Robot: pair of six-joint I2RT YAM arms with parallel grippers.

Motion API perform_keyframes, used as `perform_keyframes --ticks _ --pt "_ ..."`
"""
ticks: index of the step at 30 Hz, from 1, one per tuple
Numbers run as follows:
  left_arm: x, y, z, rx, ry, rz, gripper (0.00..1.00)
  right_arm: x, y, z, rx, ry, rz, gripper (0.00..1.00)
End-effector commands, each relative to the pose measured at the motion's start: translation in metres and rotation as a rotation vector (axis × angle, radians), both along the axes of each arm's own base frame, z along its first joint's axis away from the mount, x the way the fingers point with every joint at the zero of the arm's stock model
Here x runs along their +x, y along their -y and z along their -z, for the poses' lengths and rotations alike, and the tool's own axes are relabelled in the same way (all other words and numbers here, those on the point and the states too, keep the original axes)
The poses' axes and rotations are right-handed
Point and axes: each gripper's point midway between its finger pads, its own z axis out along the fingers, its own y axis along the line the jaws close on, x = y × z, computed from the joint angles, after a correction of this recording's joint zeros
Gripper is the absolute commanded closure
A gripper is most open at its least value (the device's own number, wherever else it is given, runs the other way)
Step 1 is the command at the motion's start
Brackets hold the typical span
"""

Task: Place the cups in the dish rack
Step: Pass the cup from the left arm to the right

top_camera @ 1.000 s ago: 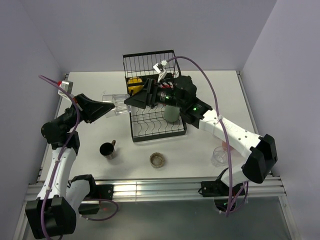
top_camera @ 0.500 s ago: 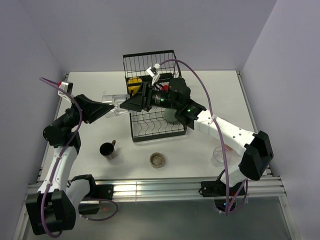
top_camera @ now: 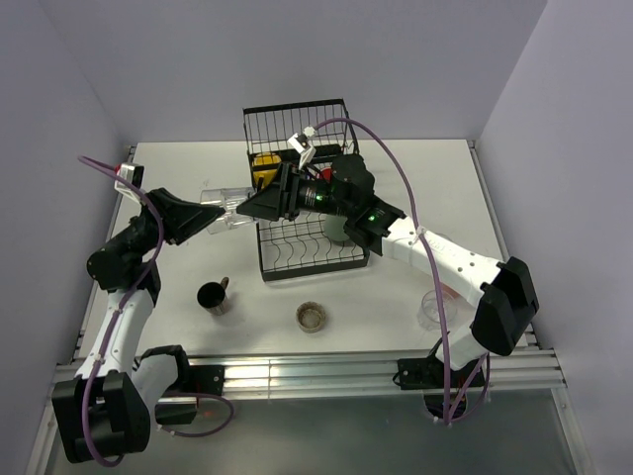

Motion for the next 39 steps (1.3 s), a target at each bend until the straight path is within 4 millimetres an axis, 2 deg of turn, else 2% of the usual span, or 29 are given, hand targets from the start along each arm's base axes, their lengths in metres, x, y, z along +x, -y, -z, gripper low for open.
perform_keyframes --ticks 1,5,6,8,11,13,20,24,28,30,37,39 --pt "-0.009 0.003 -0.002 0.026 0.069 0.005 1.00 -0.010 -0.003 -0.027 0.070 0.055 -0.010 1.00" --pt "-0.007 0.003 0.000 0.034 0.065 -0.003 0.88 -0.008 0.003 -0.027 0.067 0.060 0.027 1.00" --pt "-0.006 0.003 0.001 0.035 0.052 -0.007 0.77 -0.006 0.005 -0.028 0.068 0.062 0.037 1.00" --pt "-0.006 0.003 0.001 0.045 0.061 -0.011 0.75 -0.006 0.008 -0.029 0.068 0.064 0.051 1.00" --pt "-0.004 0.003 0.003 0.060 0.052 -0.021 0.66 -0.004 0.011 -0.031 0.068 0.065 0.065 1.00" --pt "0.000 0.002 0.007 0.074 0.043 -0.037 0.56 -0.002 0.015 -0.031 0.067 0.064 0.072 1.00" --pt "0.006 0.001 0.010 0.081 0.018 -0.055 0.34 0.003 0.025 -0.030 0.060 0.062 0.109 1.00" --pt "0.010 0.001 0.009 0.093 0.021 -0.072 0.30 0.007 0.030 -0.030 0.054 0.064 0.125 1.00" --pt "0.013 0.000 0.007 0.105 0.015 -0.079 0.29 0.011 0.038 -0.030 0.045 0.067 0.157 1.00" --pt "0.019 -0.001 0.013 0.123 -0.011 -0.100 0.29 0.014 0.042 -0.028 0.035 0.065 0.171 1.00" --pt "0.027 -0.006 0.014 0.167 -0.036 -0.162 0.29 0.024 0.054 -0.018 -0.021 0.066 0.230 1.00" --pt "0.031 -0.009 0.016 0.193 -0.030 -0.193 0.29 0.028 0.057 -0.010 -0.058 0.052 0.257 1.00"
